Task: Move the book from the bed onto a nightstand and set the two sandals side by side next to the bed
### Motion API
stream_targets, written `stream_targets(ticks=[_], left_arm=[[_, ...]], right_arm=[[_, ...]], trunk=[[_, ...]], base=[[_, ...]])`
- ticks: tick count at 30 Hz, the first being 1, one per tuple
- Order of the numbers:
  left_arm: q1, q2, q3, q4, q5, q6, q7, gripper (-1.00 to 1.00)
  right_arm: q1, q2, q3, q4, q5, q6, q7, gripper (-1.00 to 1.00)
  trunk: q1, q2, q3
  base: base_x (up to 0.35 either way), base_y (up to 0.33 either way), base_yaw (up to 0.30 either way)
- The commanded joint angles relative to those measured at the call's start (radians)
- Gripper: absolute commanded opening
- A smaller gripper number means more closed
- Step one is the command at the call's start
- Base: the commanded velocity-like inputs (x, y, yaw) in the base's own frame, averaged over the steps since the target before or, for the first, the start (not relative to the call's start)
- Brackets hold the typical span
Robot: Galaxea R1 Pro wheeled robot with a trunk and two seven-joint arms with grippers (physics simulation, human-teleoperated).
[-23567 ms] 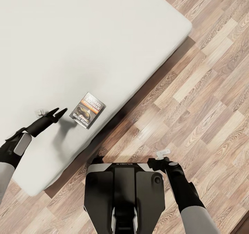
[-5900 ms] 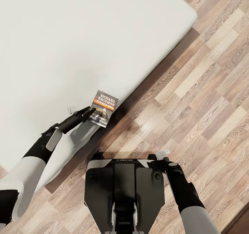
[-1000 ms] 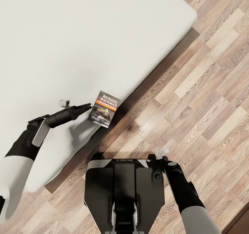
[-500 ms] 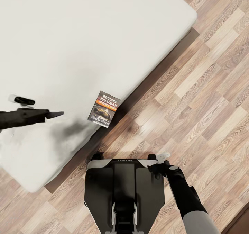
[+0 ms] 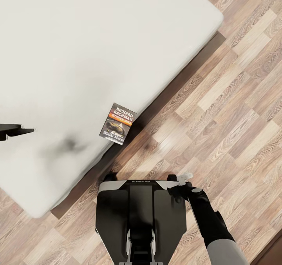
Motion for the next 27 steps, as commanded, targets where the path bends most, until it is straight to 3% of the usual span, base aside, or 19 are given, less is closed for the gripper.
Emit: stream_targets(ticks=[1, 6, 10, 11, 12, 13, 14, 15, 18, 19, 22, 23, 27], left_arm=[[-0.001, 0.009, -0.003, 0.009, -0.013, 0.011, -0.005, 1.0], [0.0, 0.033, -0.005, 0.049, -0.145, 0.011, -0.005, 1.0], [0.008, 0.038, -0.007, 0.104, -0.262, -0.035, -0.005, 1.0], [0.008, 0.038, -0.007, 0.104, -0.262, -0.035, -0.005, 1.0], [0.013, 0.039, -0.008, 0.121, -0.29, -0.051, -0.005, 1.0], [0.027, 0.039, -0.009, 0.159, -0.342, -0.088, -0.005, 1.0], [0.027, 0.039, -0.009, 0.159, -0.342, -0.088, -0.005, 1.0], [0.052, 0.038, -0.011, 0.202, -0.389, -0.13, -0.005, 1.0], [0.113, 0.035, -0.017, 0.281, -0.452, -0.208, -0.005, 1.0], [0.113, 0.035, -0.017, 0.281, -0.452, -0.208, -0.005, 1.0], [0.193, 0.025, -0.029, 0.367, -0.516, -0.299, -0.005, 1.0], [0.193, 0.025, -0.029, 0.367, -0.516, -0.299, -0.005, 1.0], [0.284, -0.018, -0.044, 0.479, -0.592, -0.413, -0.005, 1.0]], right_arm=[[0.0, 0.001, -0.004, -0.002, 0.011, 0.003, 0.009, 1.0], [0.0, 0.001, -0.004, -0.002, 0.012, 0.003, 0.009, 1.0], [0.0, 0.001, -0.004, -0.002, 0.012, 0.003, 0.009, 1.0], [0.0, 0.001, -0.004, -0.002, 0.012, 0.003, 0.009, 1.0], [0.0, 0.001, -0.004, -0.002, 0.012, 0.003, 0.008, 1.0], [0.0, 0.001, -0.004, -0.002, 0.012, 0.003, 0.008, 1.0], [0.0, 0.001, -0.004, -0.002, 0.012, 0.003, 0.008, 1.0], [0.0, 0.0, -0.004, -0.002, 0.012, 0.003, 0.008, 1.0], [0.0, -0.001, -0.004, -0.002, 0.012, 0.003, 0.008, 1.0], [0.0, -0.001, -0.004, -0.002, 0.012, 0.003, 0.008, 1.0], [0.0, -0.002, -0.005, -0.002, 0.012, 0.003, 0.008, 1.0], [0.0, -0.002, -0.005, -0.002, 0.012, 0.003, 0.008, 1.0], [0.0, -0.004, -0.004, -0.002, 0.012, 0.003, 0.008, 1.0]], trunk=[[0.001, -0.002, -0.001], [0.001, -0.002, -0.001], [0.001, -0.002, -0.001], [0.001, -0.002, -0.001], [0.001, -0.002, -0.001], [0.001, -0.002, -0.001], [0.001, -0.002, -0.001], [0.001, -0.002, -0.001], [0.001, -0.002, -0.001], [0.001, -0.002, -0.001], [0.001, -0.002, -0.001], [0.001, -0.002, -0.001], [0.001, -0.002, -0.001]], base=[[0.0, 0.0, 0.0], [0.0, 0.0, 0.0], [0.0, 0.0, 0.0], [0.0, 0.0, 0.0], [0.0, 0.0, 0.0], [0.0, 0.0, 0.0], [0.0, 0.0, 0.0], [0.0, 0.0, 0.0], [0.0, 0.0, 0.0], [0.0, 0.0, 0.0], [0.0, 0.0, 0.0], [0.0, 0.0, 0.0], [0.0, 0.0, 0.0]])
